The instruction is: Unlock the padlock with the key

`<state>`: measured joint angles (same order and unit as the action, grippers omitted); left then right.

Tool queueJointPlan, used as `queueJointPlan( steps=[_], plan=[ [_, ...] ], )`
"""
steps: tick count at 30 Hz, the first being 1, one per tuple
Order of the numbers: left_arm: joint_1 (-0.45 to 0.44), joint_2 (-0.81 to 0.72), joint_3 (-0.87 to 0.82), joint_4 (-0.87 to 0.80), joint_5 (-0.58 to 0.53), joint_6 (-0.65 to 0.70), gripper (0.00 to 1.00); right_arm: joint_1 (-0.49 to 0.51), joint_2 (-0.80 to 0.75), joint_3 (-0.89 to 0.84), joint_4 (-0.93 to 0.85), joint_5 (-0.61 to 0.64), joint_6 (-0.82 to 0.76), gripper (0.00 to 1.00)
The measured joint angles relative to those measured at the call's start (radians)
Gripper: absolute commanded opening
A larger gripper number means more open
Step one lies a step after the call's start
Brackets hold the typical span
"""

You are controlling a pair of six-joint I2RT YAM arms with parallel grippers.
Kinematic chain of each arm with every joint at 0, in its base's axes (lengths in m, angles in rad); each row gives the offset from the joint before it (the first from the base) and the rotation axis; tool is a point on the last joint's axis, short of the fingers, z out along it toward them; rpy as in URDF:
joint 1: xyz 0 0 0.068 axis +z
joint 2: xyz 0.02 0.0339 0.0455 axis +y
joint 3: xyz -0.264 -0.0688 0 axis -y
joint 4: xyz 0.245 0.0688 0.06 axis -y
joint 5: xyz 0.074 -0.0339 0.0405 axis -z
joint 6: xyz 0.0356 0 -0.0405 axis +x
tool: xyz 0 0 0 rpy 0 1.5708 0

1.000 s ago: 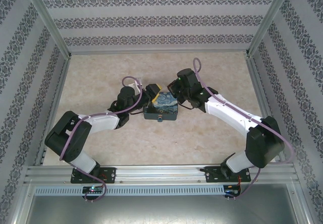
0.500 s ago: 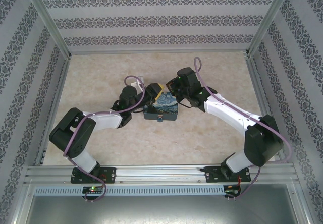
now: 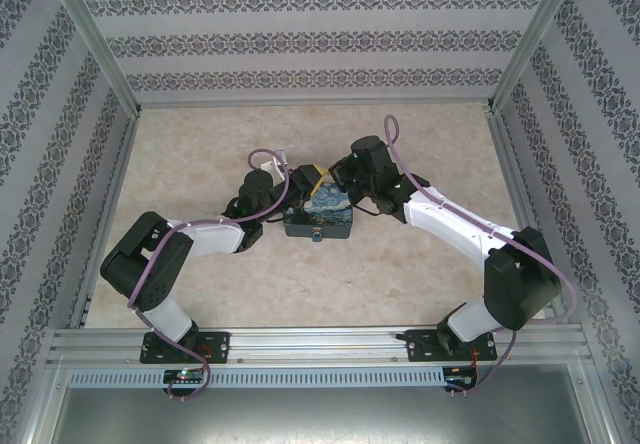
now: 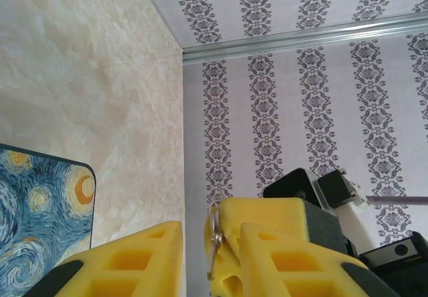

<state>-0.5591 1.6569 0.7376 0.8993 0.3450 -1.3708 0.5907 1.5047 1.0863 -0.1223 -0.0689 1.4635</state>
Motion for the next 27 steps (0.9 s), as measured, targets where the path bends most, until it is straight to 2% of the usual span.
queueJointPlan(
  steps=[12,22,27],
  plan=[
    [-0.004,0.000,0.011,-0.002,-0.017,0.001,0.22,0.000,0.000,-0.014,0.009,0.000,0.000,0.00],
    [-0.004,0.000,0.011,-0.002,-0.021,0.002,0.21,0.000,0.000,-0.015,0.015,0.000,0.000,0.00],
    [-0.005,0.001,0.011,-0.002,-0.031,0.003,0.13,0.000,0.000,-0.015,0.023,0.000,0.000,0.00]
  ],
)
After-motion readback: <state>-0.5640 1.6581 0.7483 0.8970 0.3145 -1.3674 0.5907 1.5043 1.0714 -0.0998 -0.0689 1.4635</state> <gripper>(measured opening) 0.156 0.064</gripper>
